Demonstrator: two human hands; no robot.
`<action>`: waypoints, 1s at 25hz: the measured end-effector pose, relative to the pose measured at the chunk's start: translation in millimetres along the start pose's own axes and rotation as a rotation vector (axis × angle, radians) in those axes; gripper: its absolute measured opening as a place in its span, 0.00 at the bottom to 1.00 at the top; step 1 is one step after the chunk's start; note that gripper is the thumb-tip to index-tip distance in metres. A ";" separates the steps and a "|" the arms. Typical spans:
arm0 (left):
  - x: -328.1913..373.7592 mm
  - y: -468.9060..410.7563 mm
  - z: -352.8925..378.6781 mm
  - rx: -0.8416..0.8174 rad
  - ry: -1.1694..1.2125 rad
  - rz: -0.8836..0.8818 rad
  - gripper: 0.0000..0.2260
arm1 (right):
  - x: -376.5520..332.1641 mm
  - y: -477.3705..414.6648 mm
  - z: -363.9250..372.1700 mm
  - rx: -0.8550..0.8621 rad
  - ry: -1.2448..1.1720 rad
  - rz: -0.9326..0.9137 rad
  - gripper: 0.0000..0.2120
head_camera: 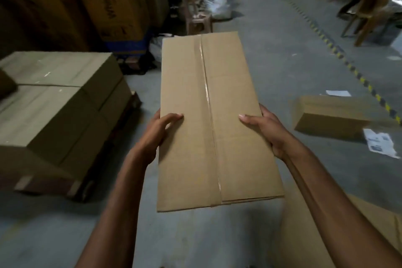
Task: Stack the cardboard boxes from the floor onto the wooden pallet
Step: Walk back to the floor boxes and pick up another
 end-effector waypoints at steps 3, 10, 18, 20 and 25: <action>-32.4 17.6 -91.8 0.086 0.010 -0.148 0.30 | 10.3 -5.6 91.3 -0.139 0.056 0.083 0.19; -62.4 67.5 -313.2 0.237 0.015 -0.190 0.24 | 34.2 7.0 315.0 -0.338 0.232 0.218 0.13; -60.3 146.6 -521.6 0.492 0.037 -0.074 0.30 | 24.3 29.4 545.1 -0.489 0.163 0.105 0.16; -54.0 158.4 -560.6 0.546 0.046 -0.031 0.34 | 15.9 28.5 592.8 -0.513 0.121 0.059 0.17; -24.5 144.7 -663.2 0.663 -0.008 0.065 0.29 | -5.0 8.9 709.1 -0.576 0.037 -0.045 0.15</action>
Point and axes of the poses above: each hand's wrist, its own y-axis away from the middle knuckle, its own z-axis out of the palm, x = y × z, the point moved 9 cm from there along -y, towards the middle knuckle, and after that the axes turned 4 degrees about x, right-handed, at the moved point
